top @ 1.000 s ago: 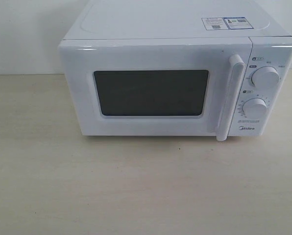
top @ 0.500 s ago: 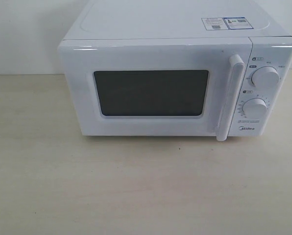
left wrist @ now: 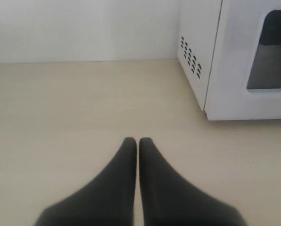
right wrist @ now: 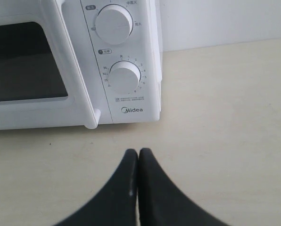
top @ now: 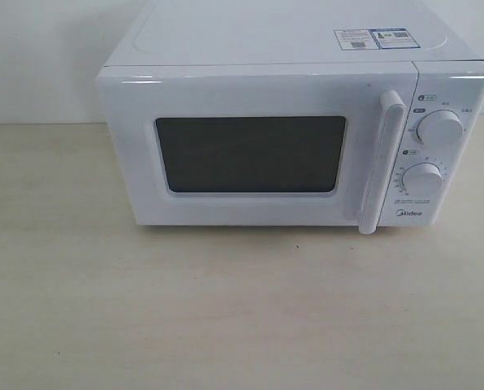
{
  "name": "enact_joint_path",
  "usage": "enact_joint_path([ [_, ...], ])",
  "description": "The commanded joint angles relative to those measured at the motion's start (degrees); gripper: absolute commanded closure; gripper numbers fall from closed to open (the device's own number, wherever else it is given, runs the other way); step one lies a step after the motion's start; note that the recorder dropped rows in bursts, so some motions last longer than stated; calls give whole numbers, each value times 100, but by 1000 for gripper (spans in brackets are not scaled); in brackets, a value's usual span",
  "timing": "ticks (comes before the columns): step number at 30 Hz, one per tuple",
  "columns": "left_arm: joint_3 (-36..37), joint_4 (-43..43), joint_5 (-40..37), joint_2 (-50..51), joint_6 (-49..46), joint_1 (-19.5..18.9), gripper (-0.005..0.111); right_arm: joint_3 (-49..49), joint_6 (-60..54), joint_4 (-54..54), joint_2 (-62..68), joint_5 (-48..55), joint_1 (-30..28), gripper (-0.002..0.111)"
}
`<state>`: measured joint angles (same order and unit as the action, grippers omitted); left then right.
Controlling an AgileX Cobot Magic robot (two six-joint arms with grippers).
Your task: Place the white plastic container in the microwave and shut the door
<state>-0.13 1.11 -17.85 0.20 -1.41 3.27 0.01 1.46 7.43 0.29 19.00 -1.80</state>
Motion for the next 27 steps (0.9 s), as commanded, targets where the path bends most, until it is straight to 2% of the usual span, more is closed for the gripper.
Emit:
enact_joint_path([
  [1, 13, -27, -24, -20, 51, -287, 102, -1, -8, -34, -29, -52, -32, 109],
  [27, 13, 123, -40, -20, 61, -316, 102, -1, -10, -34, -29, -52, -32, 109],
])
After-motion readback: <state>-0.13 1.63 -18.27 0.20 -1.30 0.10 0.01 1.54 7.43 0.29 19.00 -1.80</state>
